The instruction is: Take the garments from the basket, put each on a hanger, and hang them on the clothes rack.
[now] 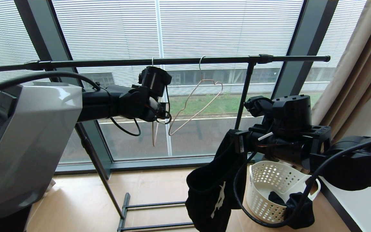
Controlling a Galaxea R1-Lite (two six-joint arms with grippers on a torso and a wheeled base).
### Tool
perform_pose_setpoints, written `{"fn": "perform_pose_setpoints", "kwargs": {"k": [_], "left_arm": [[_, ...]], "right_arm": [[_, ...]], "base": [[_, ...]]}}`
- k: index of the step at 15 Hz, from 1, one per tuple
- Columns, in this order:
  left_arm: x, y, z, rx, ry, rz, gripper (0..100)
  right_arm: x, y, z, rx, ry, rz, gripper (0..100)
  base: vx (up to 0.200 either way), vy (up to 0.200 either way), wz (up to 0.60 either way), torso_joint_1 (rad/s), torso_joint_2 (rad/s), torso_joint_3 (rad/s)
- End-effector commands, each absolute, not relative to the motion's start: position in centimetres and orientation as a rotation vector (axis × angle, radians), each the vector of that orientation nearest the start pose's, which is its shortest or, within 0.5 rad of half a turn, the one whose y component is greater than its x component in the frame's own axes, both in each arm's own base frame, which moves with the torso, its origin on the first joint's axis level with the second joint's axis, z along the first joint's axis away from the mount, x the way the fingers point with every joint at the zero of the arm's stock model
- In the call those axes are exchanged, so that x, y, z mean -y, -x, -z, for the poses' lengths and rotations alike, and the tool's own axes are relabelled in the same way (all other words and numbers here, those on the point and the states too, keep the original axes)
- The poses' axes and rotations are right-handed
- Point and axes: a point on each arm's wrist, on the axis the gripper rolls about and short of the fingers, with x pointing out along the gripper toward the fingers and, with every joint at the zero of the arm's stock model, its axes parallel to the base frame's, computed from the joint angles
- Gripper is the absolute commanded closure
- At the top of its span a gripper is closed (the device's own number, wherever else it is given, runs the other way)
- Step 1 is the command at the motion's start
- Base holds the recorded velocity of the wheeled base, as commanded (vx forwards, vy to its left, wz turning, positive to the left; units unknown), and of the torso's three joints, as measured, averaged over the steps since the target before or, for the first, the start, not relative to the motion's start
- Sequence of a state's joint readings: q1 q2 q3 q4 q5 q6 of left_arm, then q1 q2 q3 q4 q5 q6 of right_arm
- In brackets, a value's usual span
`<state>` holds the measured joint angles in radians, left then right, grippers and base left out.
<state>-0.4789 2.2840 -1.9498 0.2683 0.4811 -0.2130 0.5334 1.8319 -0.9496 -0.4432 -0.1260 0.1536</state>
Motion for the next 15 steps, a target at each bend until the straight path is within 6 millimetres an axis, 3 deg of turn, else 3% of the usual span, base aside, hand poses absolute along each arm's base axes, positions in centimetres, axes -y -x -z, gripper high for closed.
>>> {"fn": "perform_pose_setpoints", "kwargs": {"k": [1, 5, 10, 11, 15], "left_arm": [[20.6, -42.0, -18.6, -0.526, -0.068, -0.059, 100], [20.6, -41.8, -19.3, -0.511, -0.062, -0.056, 100], [20.9, -39.7, -22.6, -0.451, -0.041, -0.023, 100], [21.3, -38.5, -23.8, -0.432, -0.040, -0.004, 100], [21.0, -35.0, -24.8, -0.451, -0.075, 0.013, 100]], "right_arm": [[-17.0, -29.4, -15.9, -0.449, -0.006, -0.368, 100], [-17.0, -29.4, -15.9, -0.449, -0.006, -0.368, 100], [-17.0, -29.4, -15.9, -0.449, -0.006, -0.368, 100], [-17.0, -29.3, -15.9, -0.448, -0.004, -0.368, 100], [-17.0, -29.3, -16.1, -0.445, -0.005, -0.367, 100]], "base": [[0.000, 0.000, 0.00, 0.000, 0.00, 0.000], [0.000, 0.000, 0.00, 0.000, 0.00, 0.000], [0.000, 0.000, 0.00, 0.000, 0.00, 0.000], [0.000, 0.000, 0.00, 0.000, 0.00, 0.000], [0.000, 0.000, 0.00, 0.000, 0.00, 0.000]]}}
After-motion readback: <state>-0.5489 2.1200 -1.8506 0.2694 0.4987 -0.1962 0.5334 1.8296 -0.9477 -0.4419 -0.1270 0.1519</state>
